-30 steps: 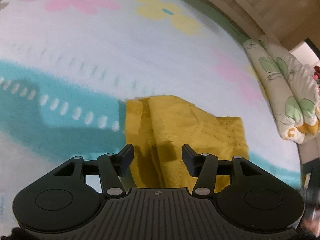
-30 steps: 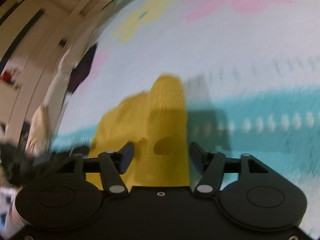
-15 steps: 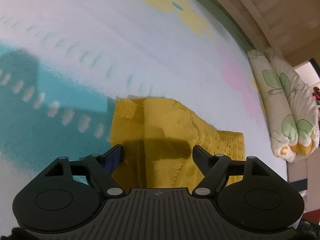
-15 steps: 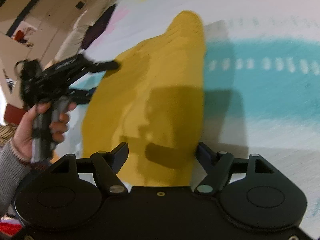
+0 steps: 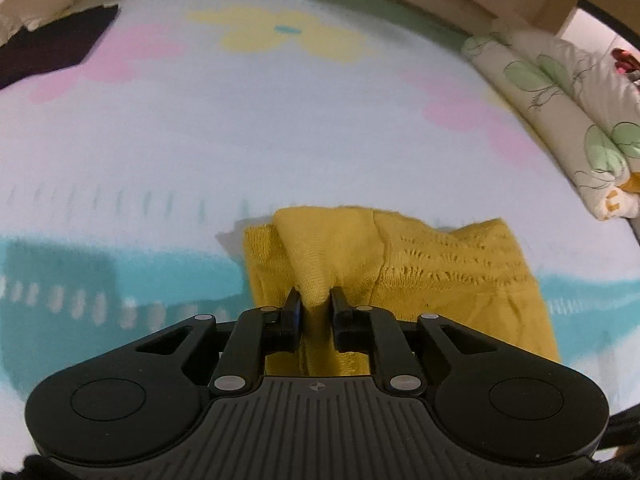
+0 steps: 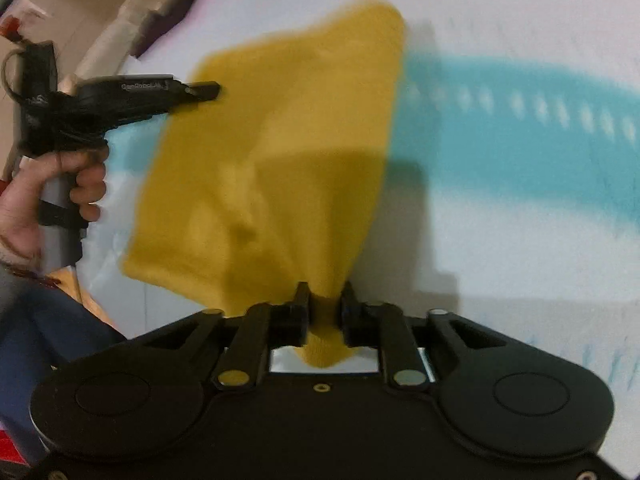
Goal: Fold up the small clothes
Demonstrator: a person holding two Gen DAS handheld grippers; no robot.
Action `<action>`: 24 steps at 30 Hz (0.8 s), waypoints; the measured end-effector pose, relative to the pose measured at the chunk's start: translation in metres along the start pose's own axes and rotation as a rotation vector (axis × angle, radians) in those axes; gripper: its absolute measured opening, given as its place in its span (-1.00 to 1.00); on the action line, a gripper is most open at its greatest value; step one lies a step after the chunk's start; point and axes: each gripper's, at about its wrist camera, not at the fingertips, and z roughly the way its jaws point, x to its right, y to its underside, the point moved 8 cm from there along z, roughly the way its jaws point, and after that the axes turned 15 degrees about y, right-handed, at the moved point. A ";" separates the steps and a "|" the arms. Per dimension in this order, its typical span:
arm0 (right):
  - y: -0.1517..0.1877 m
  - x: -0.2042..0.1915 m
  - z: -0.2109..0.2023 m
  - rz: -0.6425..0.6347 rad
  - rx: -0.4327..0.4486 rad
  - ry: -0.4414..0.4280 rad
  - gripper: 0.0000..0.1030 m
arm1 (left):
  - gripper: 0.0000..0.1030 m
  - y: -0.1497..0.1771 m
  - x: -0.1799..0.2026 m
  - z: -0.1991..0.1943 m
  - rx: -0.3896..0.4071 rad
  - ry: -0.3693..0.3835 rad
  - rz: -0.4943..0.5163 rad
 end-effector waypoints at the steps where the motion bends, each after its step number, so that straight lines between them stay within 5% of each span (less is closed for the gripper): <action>1: -0.002 0.000 -0.003 0.016 -0.010 -0.029 -0.16 | -0.66 -0.003 0.001 -0.003 -0.001 0.004 0.007; 4: -0.007 0.005 -0.020 0.003 -0.027 -0.044 0.45 | -0.67 -0.016 0.003 -0.028 0.078 -0.038 0.023; 7: -0.025 0.012 -0.046 -0.015 0.085 -0.016 0.44 | -0.66 -0.025 0.017 -0.052 0.157 -0.063 0.071; 9: -0.044 0.013 -0.060 0.035 0.169 -0.036 0.44 | -0.66 -0.020 0.033 -0.052 0.130 -0.050 0.139; 12: -0.069 0.011 -0.059 0.058 0.274 0.001 0.03 | -0.66 -0.005 0.049 -0.033 0.051 -0.037 0.198; 14: -0.083 0.007 -0.045 0.049 0.303 0.063 -0.13 | -0.66 0.005 0.048 -0.018 0.011 -0.051 0.202; 21: -0.102 0.004 0.004 -0.050 0.326 0.299 -0.05 | -0.60 0.017 0.038 -0.003 -0.026 -0.084 0.242; 24: -0.108 0.012 0.007 -0.013 0.311 0.287 0.00 | -0.55 0.015 0.033 -0.009 -0.017 -0.059 0.191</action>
